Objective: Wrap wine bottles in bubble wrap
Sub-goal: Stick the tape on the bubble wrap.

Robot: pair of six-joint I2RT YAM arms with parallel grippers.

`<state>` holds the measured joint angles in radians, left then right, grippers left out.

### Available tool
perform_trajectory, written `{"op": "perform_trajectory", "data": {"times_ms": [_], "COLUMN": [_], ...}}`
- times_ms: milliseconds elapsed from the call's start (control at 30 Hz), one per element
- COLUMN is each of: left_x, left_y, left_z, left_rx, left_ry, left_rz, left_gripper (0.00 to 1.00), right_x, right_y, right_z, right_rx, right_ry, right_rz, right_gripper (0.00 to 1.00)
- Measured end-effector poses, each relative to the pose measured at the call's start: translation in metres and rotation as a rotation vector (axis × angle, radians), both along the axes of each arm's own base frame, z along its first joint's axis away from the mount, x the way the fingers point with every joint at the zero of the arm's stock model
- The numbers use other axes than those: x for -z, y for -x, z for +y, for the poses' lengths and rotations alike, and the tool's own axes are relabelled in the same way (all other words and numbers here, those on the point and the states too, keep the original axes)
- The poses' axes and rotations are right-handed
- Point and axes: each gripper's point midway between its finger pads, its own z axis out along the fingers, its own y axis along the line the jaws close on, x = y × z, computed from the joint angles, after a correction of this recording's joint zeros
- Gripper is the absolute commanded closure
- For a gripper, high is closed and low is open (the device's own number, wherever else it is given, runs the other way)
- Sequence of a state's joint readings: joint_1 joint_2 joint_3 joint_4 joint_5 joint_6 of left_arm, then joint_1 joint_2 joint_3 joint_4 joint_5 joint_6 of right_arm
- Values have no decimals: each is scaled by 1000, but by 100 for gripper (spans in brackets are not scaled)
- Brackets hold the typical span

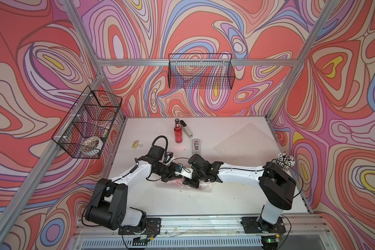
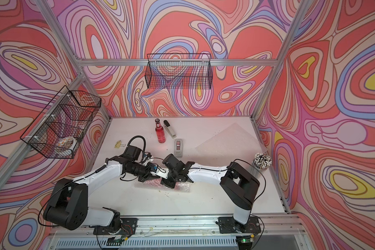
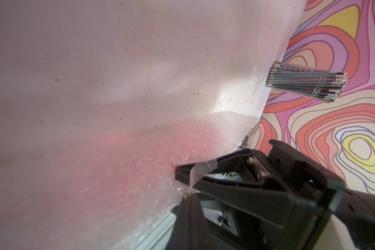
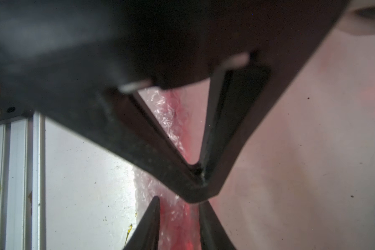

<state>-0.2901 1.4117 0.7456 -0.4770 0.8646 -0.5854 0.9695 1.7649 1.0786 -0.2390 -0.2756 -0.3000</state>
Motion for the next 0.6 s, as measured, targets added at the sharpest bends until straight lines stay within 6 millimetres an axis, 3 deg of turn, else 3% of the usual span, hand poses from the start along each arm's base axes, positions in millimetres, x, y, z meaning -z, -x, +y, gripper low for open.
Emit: {"op": "perform_trajectory", "data": {"times_ms": [600], "left_x": [15], "left_y": [14], "left_z": [8], "left_rx": [-10], "left_ry": [-45], "left_rz": [32], "left_gripper": [100], "right_x": [-1], "right_y": [2], "right_z": [1], "right_rx": [-2], "right_ry": [-19], "right_rz": [-18], "right_gripper": [70]}}
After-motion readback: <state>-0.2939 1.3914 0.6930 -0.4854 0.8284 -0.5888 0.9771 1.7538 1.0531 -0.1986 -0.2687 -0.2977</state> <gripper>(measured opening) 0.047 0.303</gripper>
